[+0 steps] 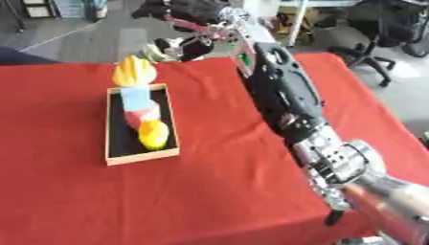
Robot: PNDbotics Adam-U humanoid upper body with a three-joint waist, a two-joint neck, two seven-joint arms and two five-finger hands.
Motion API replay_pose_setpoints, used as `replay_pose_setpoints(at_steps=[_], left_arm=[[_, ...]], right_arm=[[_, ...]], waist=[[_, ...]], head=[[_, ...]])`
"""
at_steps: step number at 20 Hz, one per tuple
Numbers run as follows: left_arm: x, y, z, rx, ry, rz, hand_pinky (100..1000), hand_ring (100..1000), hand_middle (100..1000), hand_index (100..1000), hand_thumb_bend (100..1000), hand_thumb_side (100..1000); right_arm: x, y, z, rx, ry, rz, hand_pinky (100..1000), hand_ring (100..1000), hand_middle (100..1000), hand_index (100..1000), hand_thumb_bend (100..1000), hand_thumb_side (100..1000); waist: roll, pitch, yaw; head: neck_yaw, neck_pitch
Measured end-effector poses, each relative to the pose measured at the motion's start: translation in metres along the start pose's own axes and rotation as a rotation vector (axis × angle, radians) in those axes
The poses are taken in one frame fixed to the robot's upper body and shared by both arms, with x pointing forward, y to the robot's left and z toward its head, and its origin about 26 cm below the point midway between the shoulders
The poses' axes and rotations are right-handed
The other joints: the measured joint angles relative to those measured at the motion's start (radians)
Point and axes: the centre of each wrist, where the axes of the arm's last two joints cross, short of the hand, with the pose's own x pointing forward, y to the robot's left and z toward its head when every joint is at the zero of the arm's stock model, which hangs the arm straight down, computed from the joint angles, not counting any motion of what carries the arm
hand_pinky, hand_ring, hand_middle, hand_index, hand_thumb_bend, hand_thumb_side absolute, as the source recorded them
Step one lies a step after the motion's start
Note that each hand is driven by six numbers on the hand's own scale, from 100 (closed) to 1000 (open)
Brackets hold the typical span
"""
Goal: Pick up objects on the table and place them in the box.
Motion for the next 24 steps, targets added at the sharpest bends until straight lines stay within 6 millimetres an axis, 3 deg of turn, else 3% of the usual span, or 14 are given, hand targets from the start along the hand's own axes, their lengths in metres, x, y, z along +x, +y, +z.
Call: replay_pose_setpoints(at_steps=[6,8,9,11,15,19,24], left_arm=[[-0.005,0.000,0.007,0.034,0.026,0.004,671,544,555,842,100,816],[-0.006,0.000,0.007,0.045,0.028,0.006,671,544,554,842,100,817],[-0.006,0.000,0.008,0.050,0.029,0.005,670,544,554,842,100,819],[-0.007,0.000,0.009,0.057,0.035,0.006,670,544,554,842,100,821],[-0.009,0.000,0.012,0.070,0.046,0.005,670,544,553,842,100,831],[-0.010,0.000,0.014,0.077,0.051,0.004,668,543,552,841,100,830],[-0.010,-0.001,0.013,0.090,0.048,0.008,668,543,551,841,100,837]], right_arm=[[0.022,0.008,0.062,-0.232,0.098,-0.171,735,665,717,946,100,100],[0.033,0.016,0.084,-0.296,0.144,-0.252,711,631,687,939,100,183],[0.039,0.021,0.095,-0.322,0.167,-0.294,693,609,661,932,100,336],[0.053,0.034,0.115,-0.367,0.218,-0.388,674,587,632,923,100,403],[0.079,0.063,0.148,-0.453,0.320,-0.589,646,559,600,911,100,438],[0.099,0.082,0.164,-0.526,0.377,-0.750,632,549,592,906,100,483],[0.117,0.099,0.170,-0.587,0.425,-0.915,617,536,581,901,100,506]], waist=[[0.000,-0.020,-0.044],[0.000,-0.021,-0.058],[0.000,-0.021,-0.066],[0.000,-0.022,-0.076],[0.000,-0.023,-0.090],[0.000,-0.023,-0.097],[0.000,-0.023,-0.105]], head=[[0.050,0.000],[0.066,0.000],[0.073,0.000],[0.086,0.000],[0.106,0.000],[0.123,0.000],[0.165,0.000]])
